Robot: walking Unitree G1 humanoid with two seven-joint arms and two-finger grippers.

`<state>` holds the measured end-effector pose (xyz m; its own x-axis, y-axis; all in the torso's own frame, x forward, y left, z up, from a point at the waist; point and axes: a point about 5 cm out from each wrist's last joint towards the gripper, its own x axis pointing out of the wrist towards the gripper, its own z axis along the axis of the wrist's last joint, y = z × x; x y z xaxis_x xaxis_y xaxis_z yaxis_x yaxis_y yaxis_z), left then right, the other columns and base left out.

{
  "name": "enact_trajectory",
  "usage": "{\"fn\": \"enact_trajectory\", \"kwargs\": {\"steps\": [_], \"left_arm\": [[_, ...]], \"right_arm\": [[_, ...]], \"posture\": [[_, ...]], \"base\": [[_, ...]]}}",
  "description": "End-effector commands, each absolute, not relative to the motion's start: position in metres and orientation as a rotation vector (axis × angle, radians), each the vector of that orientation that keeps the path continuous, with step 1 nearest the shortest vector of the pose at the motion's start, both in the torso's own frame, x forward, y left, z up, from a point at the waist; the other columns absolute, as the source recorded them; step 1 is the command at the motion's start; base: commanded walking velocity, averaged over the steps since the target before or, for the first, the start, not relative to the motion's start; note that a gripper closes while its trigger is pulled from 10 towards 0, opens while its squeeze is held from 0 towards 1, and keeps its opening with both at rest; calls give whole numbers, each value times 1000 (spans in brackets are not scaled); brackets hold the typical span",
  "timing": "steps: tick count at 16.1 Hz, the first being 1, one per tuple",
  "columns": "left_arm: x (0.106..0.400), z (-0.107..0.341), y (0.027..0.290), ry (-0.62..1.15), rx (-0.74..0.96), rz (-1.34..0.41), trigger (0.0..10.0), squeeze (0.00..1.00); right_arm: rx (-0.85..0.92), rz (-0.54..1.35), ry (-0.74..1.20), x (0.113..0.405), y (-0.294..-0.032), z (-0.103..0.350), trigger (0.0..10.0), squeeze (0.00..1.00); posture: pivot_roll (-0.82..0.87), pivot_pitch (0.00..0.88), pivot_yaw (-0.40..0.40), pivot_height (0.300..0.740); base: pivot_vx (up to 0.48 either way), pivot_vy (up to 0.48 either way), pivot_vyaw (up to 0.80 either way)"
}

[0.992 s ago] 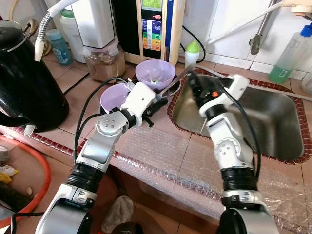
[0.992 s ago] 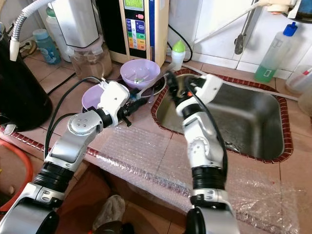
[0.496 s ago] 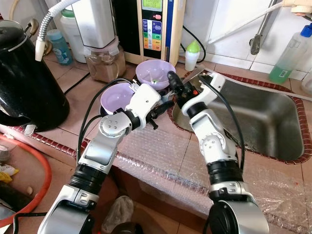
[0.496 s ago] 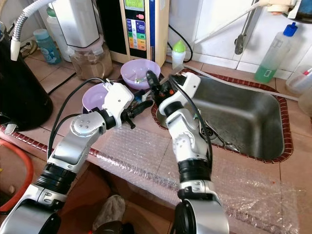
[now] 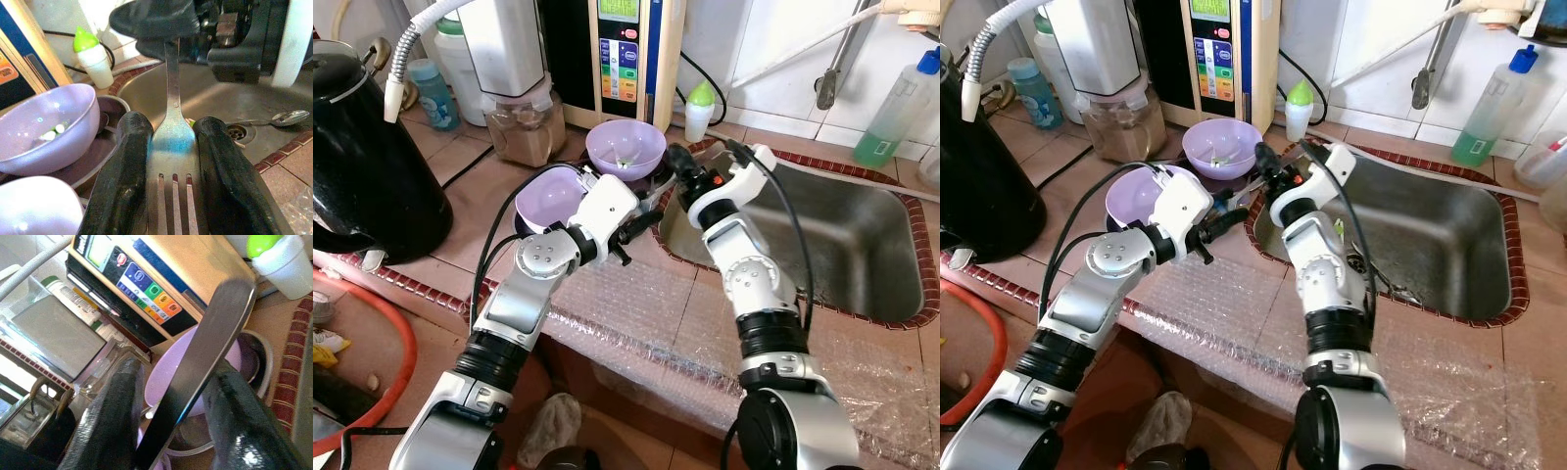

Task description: Kitchen organization

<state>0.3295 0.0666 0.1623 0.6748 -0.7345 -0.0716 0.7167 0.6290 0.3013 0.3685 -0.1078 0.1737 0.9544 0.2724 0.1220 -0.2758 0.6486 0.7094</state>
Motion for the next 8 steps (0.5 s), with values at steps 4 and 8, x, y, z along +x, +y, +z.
{"fn": "enact_trajectory", "kwargs": {"steps": [4, 8], "left_arm": [[335, 175, 72, -115, 336, -798, 9137, 0], [335, 173, 73, -111, 340, -795, 10000, 0]], "right_arm": [[831, 196, 23, 369, -135, 164, 0, 0], [822, 199, 30, 368, -137, 164, 0, 0]], "posture": [[-42, 0, 44, 740], [-41, 0, 41, 740]], "base": [[0, 0, 0], [0, 0, 0]]}}
